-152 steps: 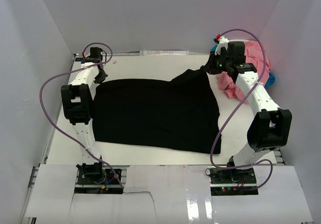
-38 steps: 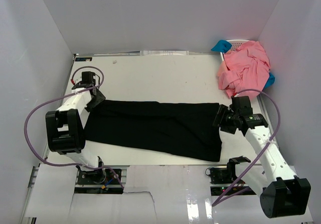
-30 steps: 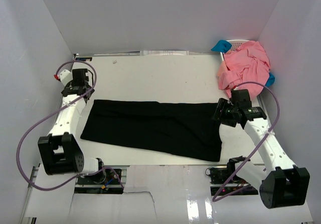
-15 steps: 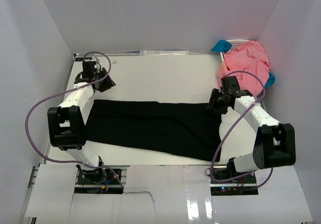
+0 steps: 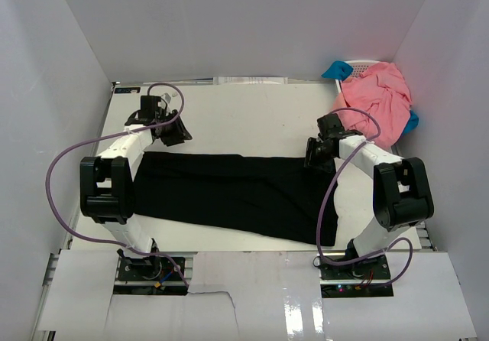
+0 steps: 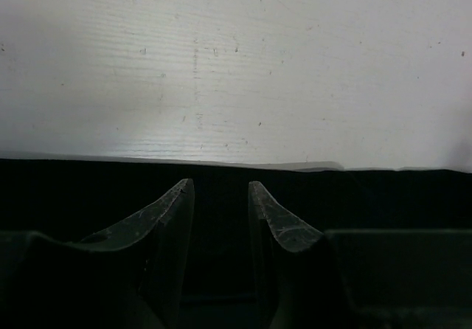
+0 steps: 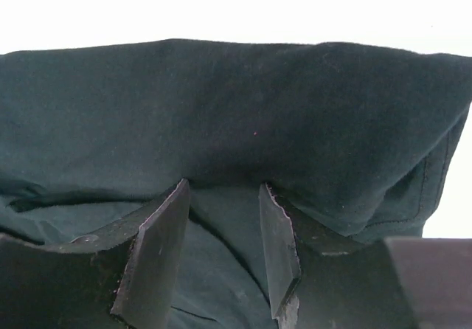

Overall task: Fold and stack the t-shirts
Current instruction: Fold the other side of the tshirt into a rectangle

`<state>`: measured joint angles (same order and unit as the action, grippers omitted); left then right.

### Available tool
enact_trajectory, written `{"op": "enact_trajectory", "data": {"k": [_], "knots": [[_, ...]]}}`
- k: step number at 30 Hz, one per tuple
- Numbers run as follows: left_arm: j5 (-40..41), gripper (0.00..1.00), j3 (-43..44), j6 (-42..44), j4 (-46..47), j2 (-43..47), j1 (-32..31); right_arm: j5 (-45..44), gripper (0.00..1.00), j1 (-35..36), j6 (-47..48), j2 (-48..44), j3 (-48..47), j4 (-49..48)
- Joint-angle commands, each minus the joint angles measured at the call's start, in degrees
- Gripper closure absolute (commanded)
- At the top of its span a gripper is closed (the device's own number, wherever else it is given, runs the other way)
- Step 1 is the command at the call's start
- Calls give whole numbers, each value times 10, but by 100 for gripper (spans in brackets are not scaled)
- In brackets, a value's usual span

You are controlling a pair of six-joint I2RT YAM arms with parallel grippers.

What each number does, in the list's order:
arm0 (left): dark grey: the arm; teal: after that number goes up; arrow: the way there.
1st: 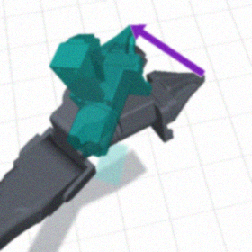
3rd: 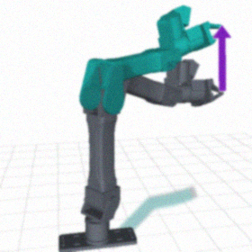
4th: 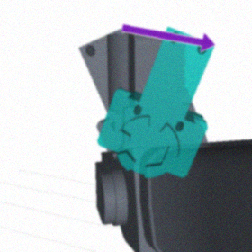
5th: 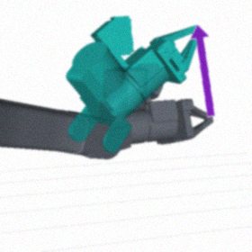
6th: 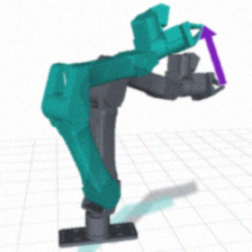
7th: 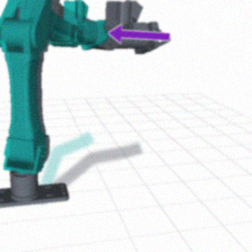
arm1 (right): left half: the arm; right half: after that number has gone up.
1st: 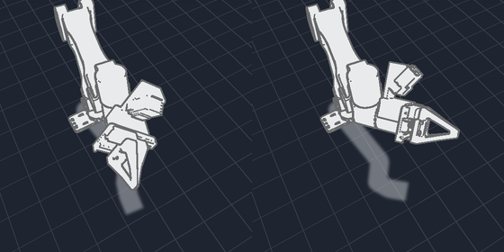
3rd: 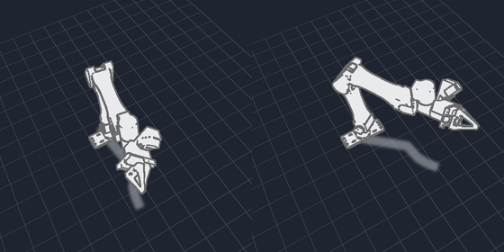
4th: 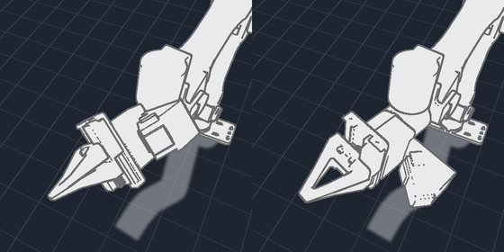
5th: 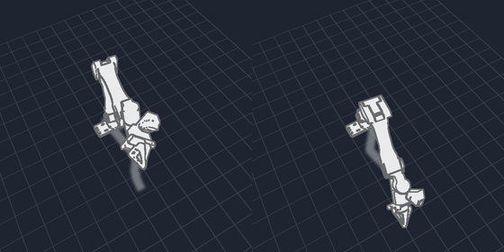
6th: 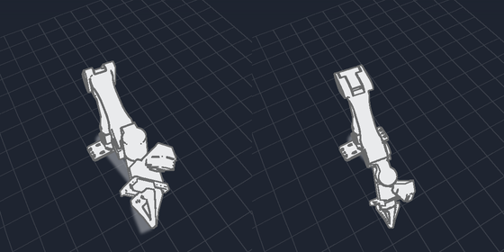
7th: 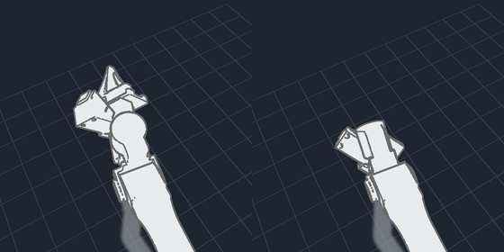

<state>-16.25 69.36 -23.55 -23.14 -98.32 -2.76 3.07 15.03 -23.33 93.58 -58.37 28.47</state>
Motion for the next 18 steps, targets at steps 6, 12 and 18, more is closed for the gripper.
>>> {"op": "enact_trajectory", "data": {"k": [6, 12, 18], "knots": [[9, 54, -4, 29, -57, 21, -23, -8, 52, 2, 9, 35, -33, -20], [56, 54, -28, 33, -75, 27, -35, -10, 52, 4, 11, 50, -41, -22], [74, 55, -20, 43, -83, -5, -36, -9, 52, 4, 13, 64, -46, -23]]}}
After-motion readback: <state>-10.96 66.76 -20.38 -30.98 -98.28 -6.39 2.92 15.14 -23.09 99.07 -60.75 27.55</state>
